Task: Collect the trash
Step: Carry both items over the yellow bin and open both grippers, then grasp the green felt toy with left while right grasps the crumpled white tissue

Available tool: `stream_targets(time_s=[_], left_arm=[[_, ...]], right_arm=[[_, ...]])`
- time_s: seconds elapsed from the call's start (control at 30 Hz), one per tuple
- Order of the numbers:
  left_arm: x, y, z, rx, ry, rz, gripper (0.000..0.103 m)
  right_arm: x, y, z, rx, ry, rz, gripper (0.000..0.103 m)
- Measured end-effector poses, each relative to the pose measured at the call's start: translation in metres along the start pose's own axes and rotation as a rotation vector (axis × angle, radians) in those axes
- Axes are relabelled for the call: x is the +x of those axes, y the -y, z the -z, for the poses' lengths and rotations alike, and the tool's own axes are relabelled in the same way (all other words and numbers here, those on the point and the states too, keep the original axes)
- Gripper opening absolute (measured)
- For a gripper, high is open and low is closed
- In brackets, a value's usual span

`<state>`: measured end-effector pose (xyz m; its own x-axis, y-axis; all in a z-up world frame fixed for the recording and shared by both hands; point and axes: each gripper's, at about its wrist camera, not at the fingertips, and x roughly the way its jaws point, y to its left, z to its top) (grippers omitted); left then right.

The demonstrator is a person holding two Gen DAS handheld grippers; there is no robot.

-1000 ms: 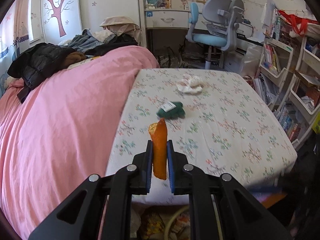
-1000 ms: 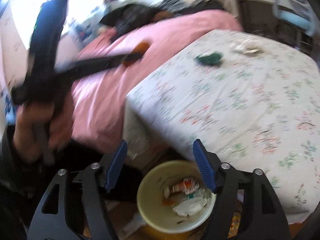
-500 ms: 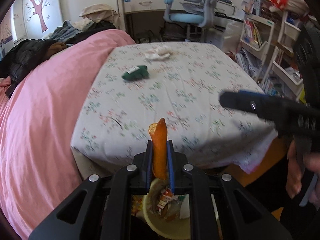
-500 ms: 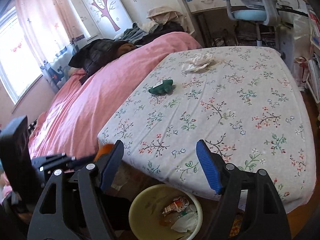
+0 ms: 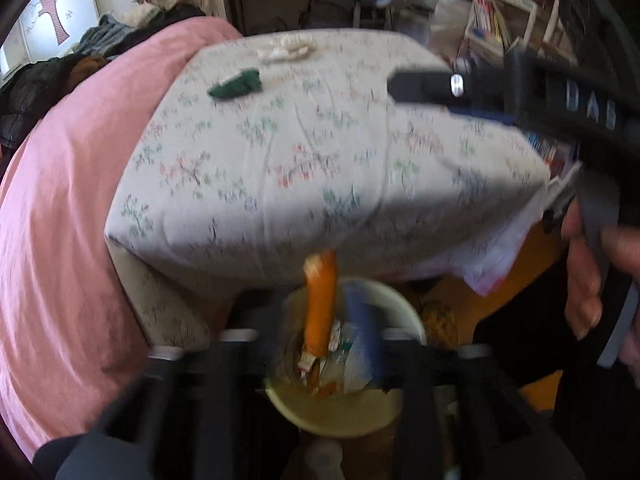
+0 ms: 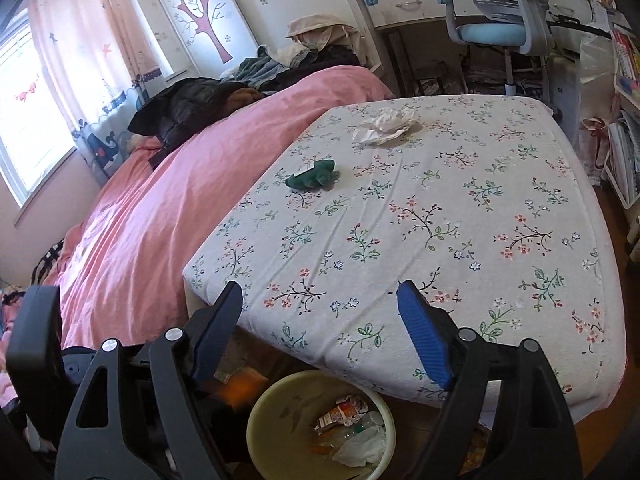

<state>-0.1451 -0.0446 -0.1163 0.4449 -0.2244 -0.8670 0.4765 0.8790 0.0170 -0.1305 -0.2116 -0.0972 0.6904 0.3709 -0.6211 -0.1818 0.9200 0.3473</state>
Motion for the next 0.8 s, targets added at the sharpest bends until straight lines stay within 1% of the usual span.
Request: stream_targets(time_s=[0.03,0.07,0.13,0.3,0.37,0.43,0.53,0.7,0.8], left_arm=[[-0.003,0.002,0.001,0.013,0.010,-0.019,0.068],[-0.006,0.004,0.001,0.029,0.025,-0.025,0.068],[-0.010,0.002,-0.001,0.028,0.047,-0.030,0.068],[-0.020,-0.022,-0.020,-0.054,0.152,-0.086,0.069],[-0.023,-0.033,-0.034,-0.078,0.201,-0.113,0.069],[-0.022,-0.044,-0.052,-0.092,0.230,-0.131,0.069],[-0.012,-0.062,-0.082,-0.122,0.249,-0.143,0.069],[0.006,-0.082,-0.117,-0.185,0.240,-0.110,0.070],[0.023,-0.086,-0.138,-0.170,0.226,-0.118,0.071]], right_arm=[[0.000,0.001,-0.001,0.003,0.003,0.005,0.078],[0.000,0.002,-0.002,0.005,0.005,0.009,0.079],[0.000,0.002,-0.006,0.003,0.005,0.033,0.080],[0.007,0.007,-0.028,-0.010,-0.003,0.061,0.082],[0.018,0.008,-0.042,-0.030,-0.015,0.078,0.082],[0.032,0.010,-0.060,-0.064,-0.017,0.099,0.082],[0.057,0.018,-0.085,-0.087,-0.030,0.121,0.083],[0.102,0.035,-0.119,-0.101,-0.048,0.155,0.083],[0.129,0.043,-0.141,-0.098,-0.054,0.161,0.083]])
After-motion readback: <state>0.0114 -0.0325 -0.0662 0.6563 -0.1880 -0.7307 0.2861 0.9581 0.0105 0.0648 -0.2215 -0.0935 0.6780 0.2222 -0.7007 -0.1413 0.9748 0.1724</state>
